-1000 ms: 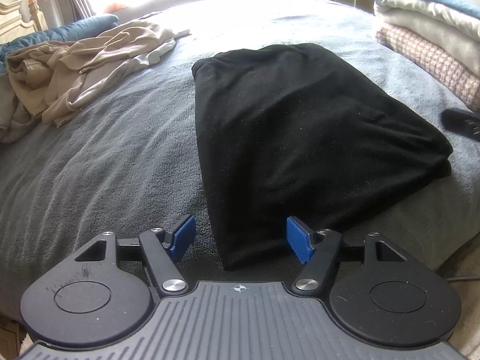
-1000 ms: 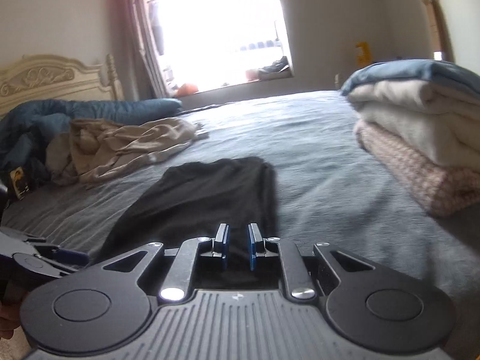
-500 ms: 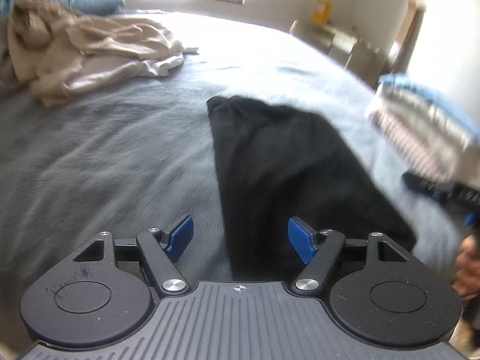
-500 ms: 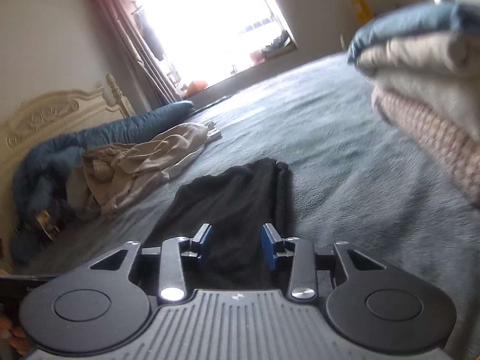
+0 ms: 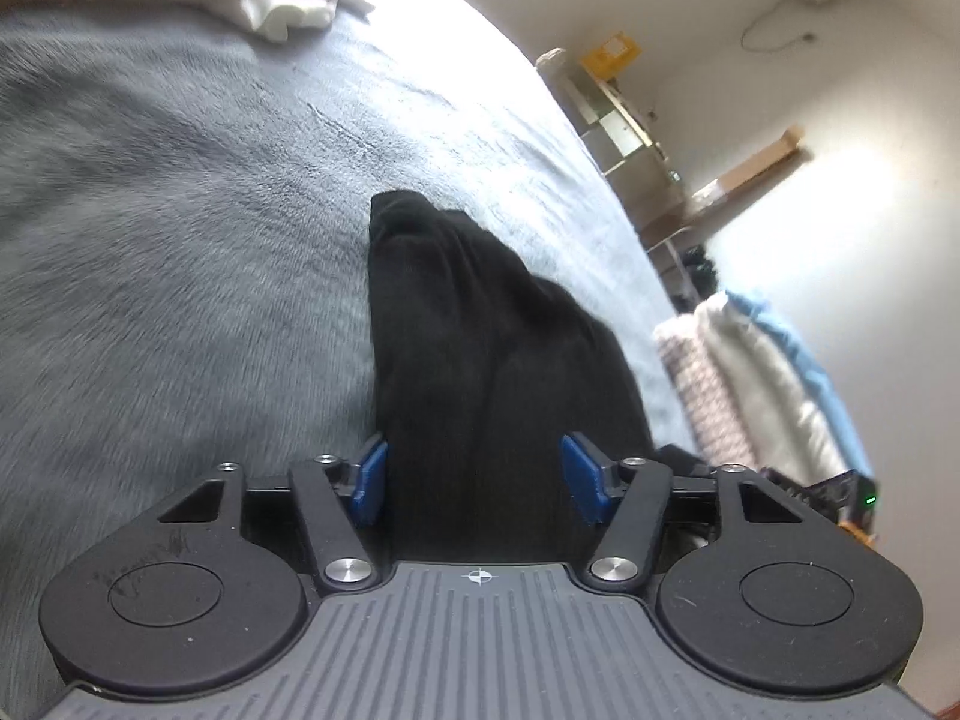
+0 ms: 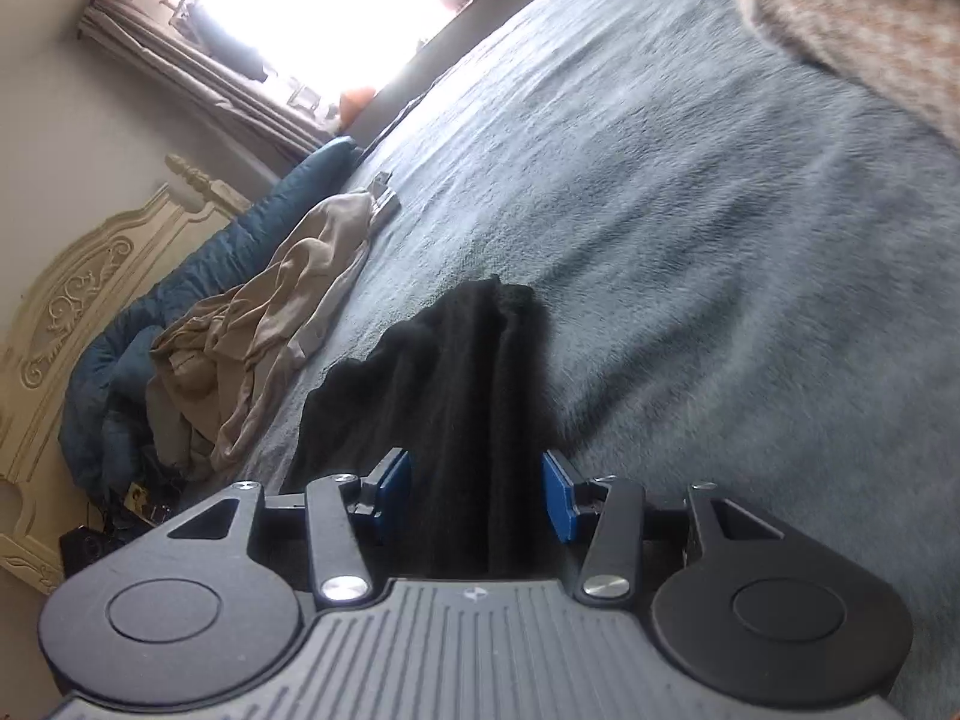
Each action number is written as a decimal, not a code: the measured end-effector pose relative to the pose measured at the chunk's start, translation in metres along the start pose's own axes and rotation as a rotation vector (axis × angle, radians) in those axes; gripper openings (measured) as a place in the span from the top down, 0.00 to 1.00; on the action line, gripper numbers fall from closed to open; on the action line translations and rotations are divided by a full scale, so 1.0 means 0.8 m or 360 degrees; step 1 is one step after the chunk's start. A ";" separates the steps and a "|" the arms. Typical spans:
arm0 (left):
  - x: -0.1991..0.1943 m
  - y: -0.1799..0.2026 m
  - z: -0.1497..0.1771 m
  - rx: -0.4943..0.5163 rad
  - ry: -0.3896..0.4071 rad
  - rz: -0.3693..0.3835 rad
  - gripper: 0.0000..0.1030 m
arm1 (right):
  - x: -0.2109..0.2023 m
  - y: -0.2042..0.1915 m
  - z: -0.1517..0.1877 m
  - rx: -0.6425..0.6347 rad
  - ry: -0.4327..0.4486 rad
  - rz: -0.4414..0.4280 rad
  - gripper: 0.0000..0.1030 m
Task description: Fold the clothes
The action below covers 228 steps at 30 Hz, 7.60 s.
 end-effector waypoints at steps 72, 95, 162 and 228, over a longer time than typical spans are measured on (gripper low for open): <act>0.113 0.641 -0.082 0.1119 0.0602 0.0736 0.93 | -0.585 -0.110 -0.216 -0.1261 0.1681 0.0477 0.86; 0.297 0.465 -0.156 0.0736 0.0284 0.0325 0.93 | -0.337 0.026 -0.371 -0.0905 0.1014 0.0556 0.86; 0.124 0.524 0.098 0.1475 0.0046 0.0253 0.61 | -0.489 0.191 -0.174 -0.0059 0.0875 0.0744 0.77; -0.088 0.475 0.225 0.1212 0.0159 -0.0330 0.00 | -0.514 -0.079 0.210 -0.0383 0.1407 0.1614 0.00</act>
Point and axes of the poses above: each gripper's, at about its wrist camera, not at the fingertips, and x roughly the way its jaws point, y to its right, z to its underside, the point moved 10 cm from there along x, roughly the way its jaws point, and after that the axes turned 9 degrees about x, right-handed, at the moved point
